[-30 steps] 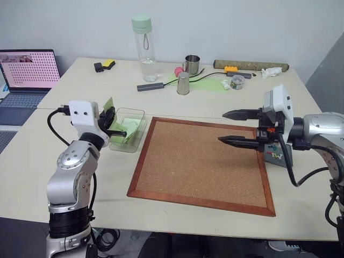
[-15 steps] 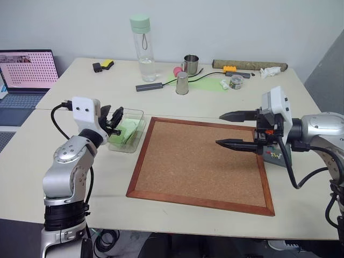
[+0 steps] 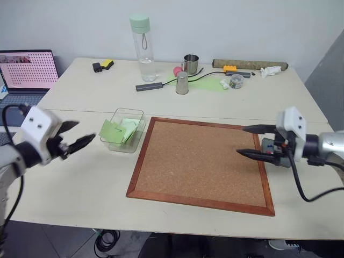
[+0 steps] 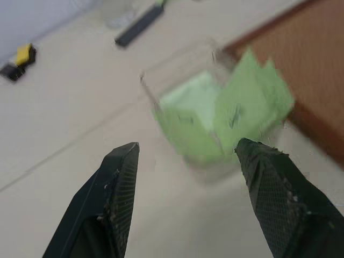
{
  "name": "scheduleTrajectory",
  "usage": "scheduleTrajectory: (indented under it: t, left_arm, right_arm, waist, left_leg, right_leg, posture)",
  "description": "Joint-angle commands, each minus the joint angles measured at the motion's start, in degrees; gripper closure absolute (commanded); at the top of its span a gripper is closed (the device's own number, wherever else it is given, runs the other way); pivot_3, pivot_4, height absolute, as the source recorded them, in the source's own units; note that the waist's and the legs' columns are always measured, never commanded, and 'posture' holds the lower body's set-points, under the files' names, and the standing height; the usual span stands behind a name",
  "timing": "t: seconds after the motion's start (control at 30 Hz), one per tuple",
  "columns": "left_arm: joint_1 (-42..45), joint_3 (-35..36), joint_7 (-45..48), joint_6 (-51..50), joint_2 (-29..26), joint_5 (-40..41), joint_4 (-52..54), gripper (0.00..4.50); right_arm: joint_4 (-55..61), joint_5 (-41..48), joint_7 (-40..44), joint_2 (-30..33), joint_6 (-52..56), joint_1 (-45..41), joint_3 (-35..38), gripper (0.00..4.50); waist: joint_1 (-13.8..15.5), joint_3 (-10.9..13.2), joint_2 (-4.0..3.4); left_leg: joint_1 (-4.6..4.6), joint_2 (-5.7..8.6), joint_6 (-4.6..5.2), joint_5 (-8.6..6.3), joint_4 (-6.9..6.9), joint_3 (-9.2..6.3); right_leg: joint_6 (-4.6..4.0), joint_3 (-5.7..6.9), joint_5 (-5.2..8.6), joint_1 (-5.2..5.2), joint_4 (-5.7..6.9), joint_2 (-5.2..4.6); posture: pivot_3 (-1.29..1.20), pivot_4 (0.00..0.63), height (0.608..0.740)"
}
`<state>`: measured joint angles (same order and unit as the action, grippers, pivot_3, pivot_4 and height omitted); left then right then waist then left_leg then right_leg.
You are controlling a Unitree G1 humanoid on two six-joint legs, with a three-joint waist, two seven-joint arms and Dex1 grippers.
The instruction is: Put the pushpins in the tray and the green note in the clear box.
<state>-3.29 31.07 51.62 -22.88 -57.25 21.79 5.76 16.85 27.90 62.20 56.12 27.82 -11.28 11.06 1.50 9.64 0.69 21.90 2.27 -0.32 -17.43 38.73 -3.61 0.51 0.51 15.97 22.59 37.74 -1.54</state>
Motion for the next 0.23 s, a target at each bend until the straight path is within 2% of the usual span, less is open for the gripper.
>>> scheduleTrajectory:
  t: [0.03,0.23]
  left_arm:
    - [-3.35,5.72,4.96,4.35,-1.45,-0.24,-4.09,1.44]
    - [-7.27,6.17,7.66,6.61,-0.26,-0.57,-7.92,1.44]
  right_arm:
    - [-4.78,-2.87,2.46,2.07,-6.94,5.34,7.04,0.89]
    - [-9.18,-4.67,4.93,3.20,-11.83,11.23,10.98,0.89]
  waist:
    - [0.01,0.00,0.00]
    - [-0.15,0.02,-0.03]
  left_leg:
    - [0.01,0.00,0.01,0.00,0.01,0.00]
    - [-0.02,-0.01,0.04,-0.02,-0.01,0.02]
  right_leg:
    - [-0.01,0.01,0.00,-0.01,0.00,-0.01]
    - [-0.01,0.02,-0.01,-0.01,0.03,-0.05]
  posture:
    - [0.00,0.150,0.740]
    - [0.00,0.150,0.740]
